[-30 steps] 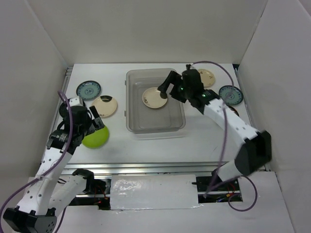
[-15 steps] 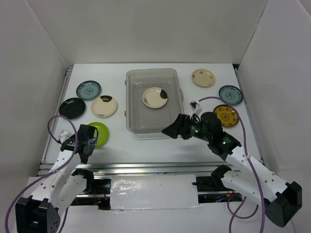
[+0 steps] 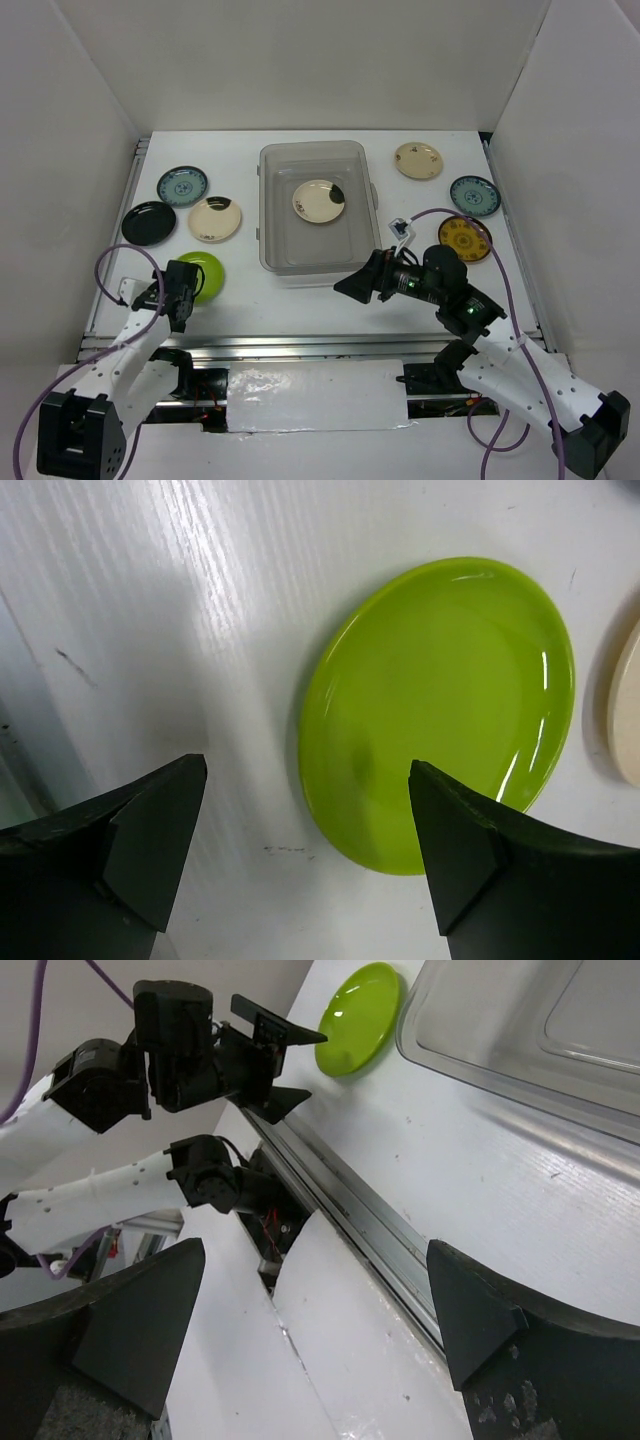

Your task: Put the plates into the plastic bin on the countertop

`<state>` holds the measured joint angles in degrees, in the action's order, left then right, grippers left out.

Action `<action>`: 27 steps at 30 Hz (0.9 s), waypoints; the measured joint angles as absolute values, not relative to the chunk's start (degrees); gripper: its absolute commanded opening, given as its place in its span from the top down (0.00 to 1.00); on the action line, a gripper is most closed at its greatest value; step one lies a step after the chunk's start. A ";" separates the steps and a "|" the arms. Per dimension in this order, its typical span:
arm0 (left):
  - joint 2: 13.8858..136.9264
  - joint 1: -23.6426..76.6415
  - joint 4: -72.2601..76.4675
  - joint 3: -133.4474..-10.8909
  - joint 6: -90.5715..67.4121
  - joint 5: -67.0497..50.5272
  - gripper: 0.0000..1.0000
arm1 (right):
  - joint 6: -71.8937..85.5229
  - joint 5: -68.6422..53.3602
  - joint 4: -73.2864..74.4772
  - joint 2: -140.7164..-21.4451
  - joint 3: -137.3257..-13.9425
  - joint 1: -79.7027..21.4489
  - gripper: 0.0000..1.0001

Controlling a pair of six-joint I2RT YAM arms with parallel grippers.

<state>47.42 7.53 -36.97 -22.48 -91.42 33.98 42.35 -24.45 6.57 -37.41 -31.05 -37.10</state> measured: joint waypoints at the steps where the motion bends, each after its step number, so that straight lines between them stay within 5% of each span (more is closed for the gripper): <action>1: 48.10 7.22 -35.99 -22.48 -91.33 34.24 0.07 | 42.35 -24.45 6.57 -37.41 -31.05 -37.15 0.00; 8: 53.60 5.37 -31.79 -22.39 -89.93 34.33 0.22 | 42.50 -24.40 6.37 -37.41 -30.30 -37.28 0.00; 12: 53.39 5.13 -29.67 -21.26 -89.69 34.30 0.51 | 42.48 -24.18 6.44 -37.34 -30.30 -37.39 0.00; 18: 51.83 4.69 -28.51 -19.42 -88.66 34.09 0.69 | 42.50 -23.38 7.05 -36.18 -30.33 -37.41 0.00; 22: 50.09 4.29 -28.56 -19.16 -89.36 33.93 1.00 | 42.54 -22.70 7.92 -34.81 -30.50 -37.52 0.00; 27: 40.84 4.25 -31.99 -19.09 -90.35 33.65 1.00 | 42.52 -21.04 9.78 -32.25 -31.20 -37.82 0.00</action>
